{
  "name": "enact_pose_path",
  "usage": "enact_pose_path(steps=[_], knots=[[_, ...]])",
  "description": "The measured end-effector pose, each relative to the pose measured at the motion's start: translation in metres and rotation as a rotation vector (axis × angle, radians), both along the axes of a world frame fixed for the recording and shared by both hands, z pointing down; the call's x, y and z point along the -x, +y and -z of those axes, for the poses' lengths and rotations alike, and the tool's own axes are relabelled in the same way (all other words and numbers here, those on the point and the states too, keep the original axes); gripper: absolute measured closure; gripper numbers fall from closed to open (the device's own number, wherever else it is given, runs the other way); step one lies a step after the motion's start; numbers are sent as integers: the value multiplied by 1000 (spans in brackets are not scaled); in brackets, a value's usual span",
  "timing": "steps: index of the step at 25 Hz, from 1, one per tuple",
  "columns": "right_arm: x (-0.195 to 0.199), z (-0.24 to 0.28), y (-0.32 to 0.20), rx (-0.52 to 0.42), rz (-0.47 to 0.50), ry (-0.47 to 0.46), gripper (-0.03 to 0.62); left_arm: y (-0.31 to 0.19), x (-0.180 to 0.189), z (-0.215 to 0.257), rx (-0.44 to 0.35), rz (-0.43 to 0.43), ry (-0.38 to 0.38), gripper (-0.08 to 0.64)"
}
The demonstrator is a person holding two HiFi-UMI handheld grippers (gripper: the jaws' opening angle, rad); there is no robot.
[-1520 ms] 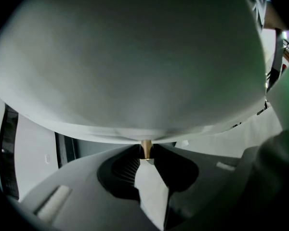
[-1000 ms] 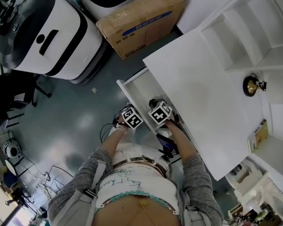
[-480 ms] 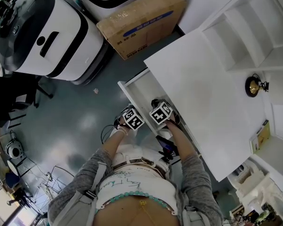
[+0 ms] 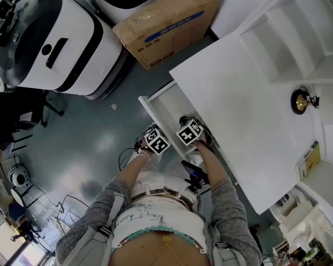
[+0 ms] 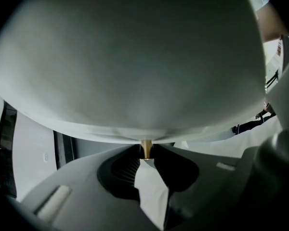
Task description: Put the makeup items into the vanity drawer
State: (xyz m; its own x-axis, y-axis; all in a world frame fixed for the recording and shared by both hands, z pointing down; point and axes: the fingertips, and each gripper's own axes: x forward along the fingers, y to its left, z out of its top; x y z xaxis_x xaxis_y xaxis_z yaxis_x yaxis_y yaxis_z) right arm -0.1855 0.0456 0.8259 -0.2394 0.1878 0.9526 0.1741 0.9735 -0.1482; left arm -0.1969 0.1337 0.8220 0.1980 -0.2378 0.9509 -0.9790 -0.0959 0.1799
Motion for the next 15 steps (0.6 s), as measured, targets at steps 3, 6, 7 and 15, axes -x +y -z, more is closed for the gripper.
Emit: enact_pose_path(steps=[3, 6, 7, 15], knots=[[0, -7, -1, -4, -1, 8, 574, 0, -1, -1, 1, -1, 1, 465], [0, -12, -2, -12, 5, 14, 574, 0, -1, 0, -1, 1, 5, 465], [0, -14, -2, -16, 7, 16, 575, 0, 0, 0, -1, 1, 5, 465], [-1, -26, -10, -25, 2, 13, 574, 1, 0, 0, 5, 9, 12, 465]])
